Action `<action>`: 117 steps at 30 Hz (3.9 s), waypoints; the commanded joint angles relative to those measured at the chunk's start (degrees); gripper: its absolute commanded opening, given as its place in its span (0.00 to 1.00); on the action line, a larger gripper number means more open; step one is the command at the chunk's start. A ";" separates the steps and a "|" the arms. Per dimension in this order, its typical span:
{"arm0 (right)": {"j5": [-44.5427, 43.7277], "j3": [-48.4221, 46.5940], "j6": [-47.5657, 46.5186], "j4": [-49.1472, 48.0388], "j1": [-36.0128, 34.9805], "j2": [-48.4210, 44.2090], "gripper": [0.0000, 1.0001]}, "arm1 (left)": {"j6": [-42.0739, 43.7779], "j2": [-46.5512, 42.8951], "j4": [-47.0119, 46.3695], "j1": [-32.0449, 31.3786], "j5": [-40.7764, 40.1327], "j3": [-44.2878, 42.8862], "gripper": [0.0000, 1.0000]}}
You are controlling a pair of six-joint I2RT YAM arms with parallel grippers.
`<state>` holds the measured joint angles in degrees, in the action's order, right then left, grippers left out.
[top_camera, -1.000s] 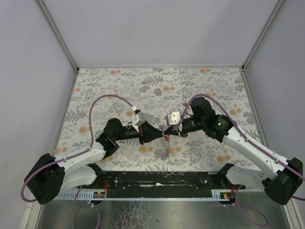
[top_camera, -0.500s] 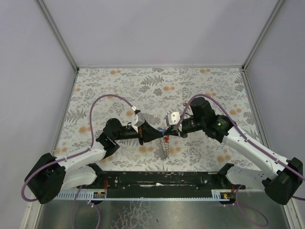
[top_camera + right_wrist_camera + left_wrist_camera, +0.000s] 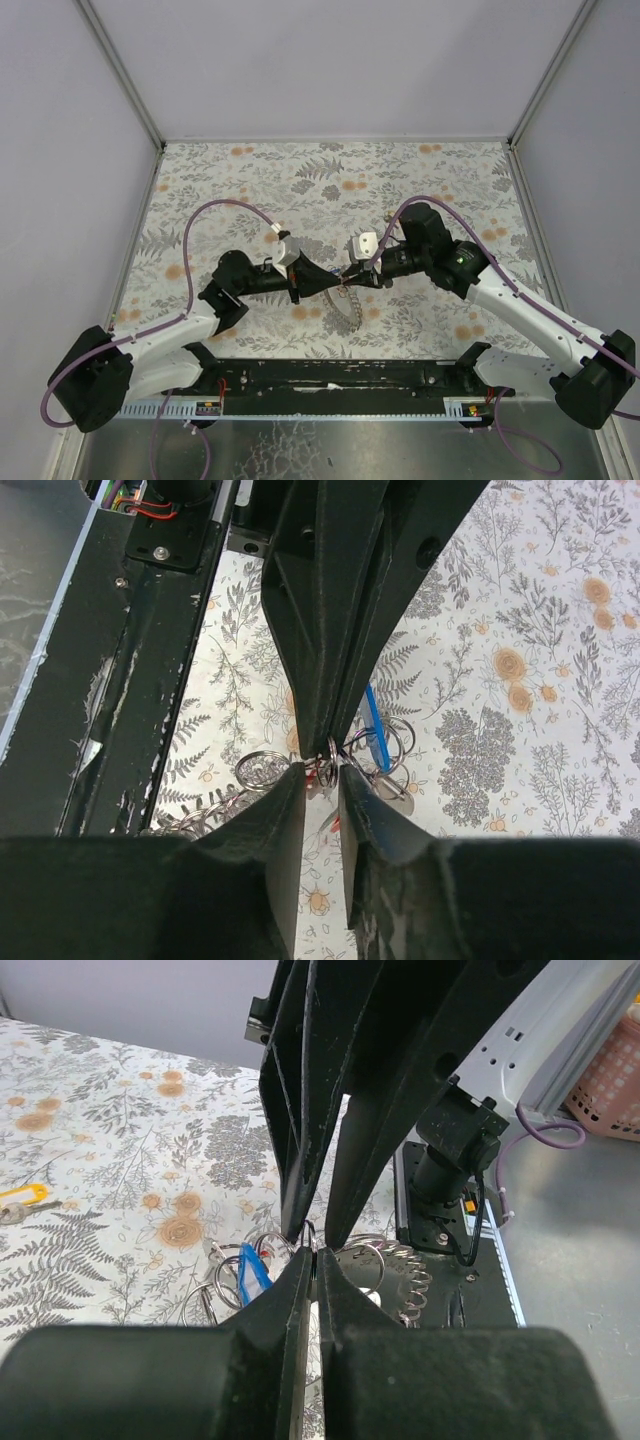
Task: Remove the keys from the keyring
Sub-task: Remove the key from the keyring.
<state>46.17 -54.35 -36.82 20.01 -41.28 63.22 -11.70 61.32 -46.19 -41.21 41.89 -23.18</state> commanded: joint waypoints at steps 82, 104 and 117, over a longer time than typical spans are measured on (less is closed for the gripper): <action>-6.88 22.56 27.55 -31.27 -7.13 -19.87 0.00 | -15.02 -1.80 -25.87 -0.01 3.74 3.59 0.00; -5.88 19.65 21.76 -25.52 -7.15 -22.28 0.00 | -6.36 -6.56 -4.19 0.02 0.48 0.57 0.00; -10.46 17.60 14.89 -22.83 -7.06 -22.07 0.00 | -4.62 -7.03 -0.20 -0.01 1.75 0.19 0.00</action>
<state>36.47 -32.97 -18.41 -2.79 -48.01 42.15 -18.13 54.81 -47.03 -41.63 44.88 -20.97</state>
